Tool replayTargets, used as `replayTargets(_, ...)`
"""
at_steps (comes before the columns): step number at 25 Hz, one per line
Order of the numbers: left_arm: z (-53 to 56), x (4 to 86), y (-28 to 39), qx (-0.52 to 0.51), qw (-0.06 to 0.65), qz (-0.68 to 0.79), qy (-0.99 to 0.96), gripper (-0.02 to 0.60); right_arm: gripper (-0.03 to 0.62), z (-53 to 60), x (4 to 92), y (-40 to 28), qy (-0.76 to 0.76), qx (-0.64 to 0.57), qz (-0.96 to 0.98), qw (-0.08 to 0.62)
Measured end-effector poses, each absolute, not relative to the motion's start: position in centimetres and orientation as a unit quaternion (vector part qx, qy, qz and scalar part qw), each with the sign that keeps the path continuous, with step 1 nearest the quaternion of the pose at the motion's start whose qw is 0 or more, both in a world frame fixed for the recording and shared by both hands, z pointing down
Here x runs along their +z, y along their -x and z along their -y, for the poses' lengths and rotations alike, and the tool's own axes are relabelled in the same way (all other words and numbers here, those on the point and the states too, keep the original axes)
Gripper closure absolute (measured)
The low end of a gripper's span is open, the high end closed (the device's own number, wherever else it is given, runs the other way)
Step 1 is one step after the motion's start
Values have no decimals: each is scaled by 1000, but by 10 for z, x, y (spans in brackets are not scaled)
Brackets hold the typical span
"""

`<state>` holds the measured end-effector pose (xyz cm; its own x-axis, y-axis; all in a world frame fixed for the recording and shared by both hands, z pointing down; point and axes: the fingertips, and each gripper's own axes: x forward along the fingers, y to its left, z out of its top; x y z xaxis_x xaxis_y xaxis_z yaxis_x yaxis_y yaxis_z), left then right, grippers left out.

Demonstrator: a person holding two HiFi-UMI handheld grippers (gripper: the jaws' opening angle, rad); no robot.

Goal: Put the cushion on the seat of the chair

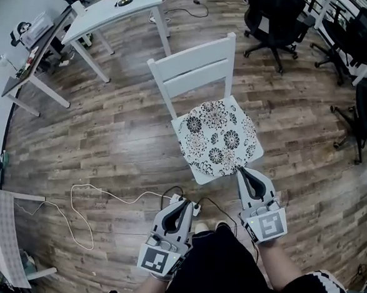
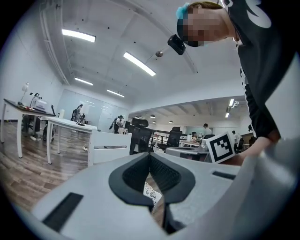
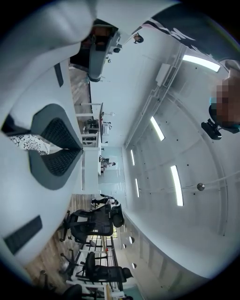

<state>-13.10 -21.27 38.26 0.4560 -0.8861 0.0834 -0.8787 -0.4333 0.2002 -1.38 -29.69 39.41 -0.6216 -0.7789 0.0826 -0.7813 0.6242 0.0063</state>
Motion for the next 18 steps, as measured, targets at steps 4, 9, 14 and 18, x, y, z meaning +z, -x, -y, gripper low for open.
replayTargets(4,212,363,134,-29,92,514,-852,575,574,284,366,17,-437,12,899,24)
replayTargets(9,205,335,136,-45,72,503,-860,575,574,266,332,24,-441,6,897,2)
replayTargets(14,192,316,135,-53,60,490,-868,575,574,244,309,33,-442,5,897,-16)
replayTargets(18,179,304,128,-53,48,460,-885,575,574,229,297,41,-442,0,897,-26)
